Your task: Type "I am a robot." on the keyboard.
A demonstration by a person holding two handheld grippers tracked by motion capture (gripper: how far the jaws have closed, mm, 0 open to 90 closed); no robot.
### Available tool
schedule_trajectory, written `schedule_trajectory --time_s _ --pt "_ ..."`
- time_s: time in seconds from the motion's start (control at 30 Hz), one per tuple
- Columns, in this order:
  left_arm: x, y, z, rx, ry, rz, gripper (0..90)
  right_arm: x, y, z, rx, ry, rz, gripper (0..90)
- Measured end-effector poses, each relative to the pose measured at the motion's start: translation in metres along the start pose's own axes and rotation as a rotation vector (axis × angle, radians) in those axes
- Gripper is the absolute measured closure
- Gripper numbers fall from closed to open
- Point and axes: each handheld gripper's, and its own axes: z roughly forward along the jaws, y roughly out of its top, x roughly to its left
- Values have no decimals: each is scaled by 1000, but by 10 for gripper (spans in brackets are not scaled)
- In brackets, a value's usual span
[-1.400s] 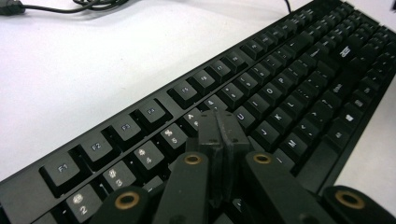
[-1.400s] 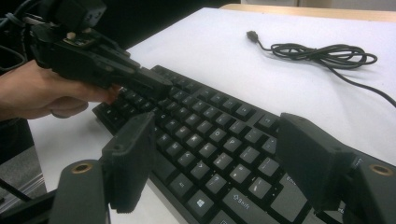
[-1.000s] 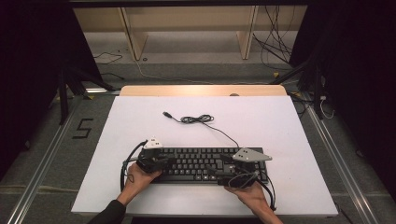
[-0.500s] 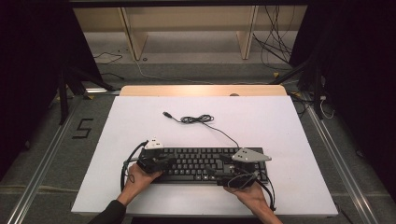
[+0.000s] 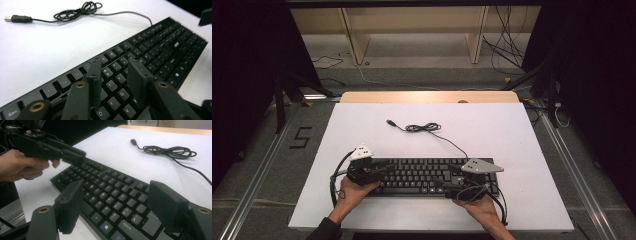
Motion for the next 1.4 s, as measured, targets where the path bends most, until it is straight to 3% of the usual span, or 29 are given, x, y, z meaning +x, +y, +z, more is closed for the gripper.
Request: schedule_trajectory --time_s 0.1,0.33,0.6,0.93,1.07,1.4 --pt "0 -1 -6 -32 -20 -17 548 0 0 0 -1 1 0 299" --pt "-4 -6 -15 -81 -53 -11 399 0 0 1 5 0 -1 300" --pt "-6 -11 -27 -135 -45 -28 347 0 0 6 23 7 -5 302" --pt "-5 -18 -36 -151 -47 -35 295 1 4 18 65 21 -22 344" --pt "-5 -21 -39 -159 -47 -38 287 0 5 23 98 19 -26 428" --pt "-6 -25 -45 -168 -44 -39 275 2 1 39 176 28 -51 764"
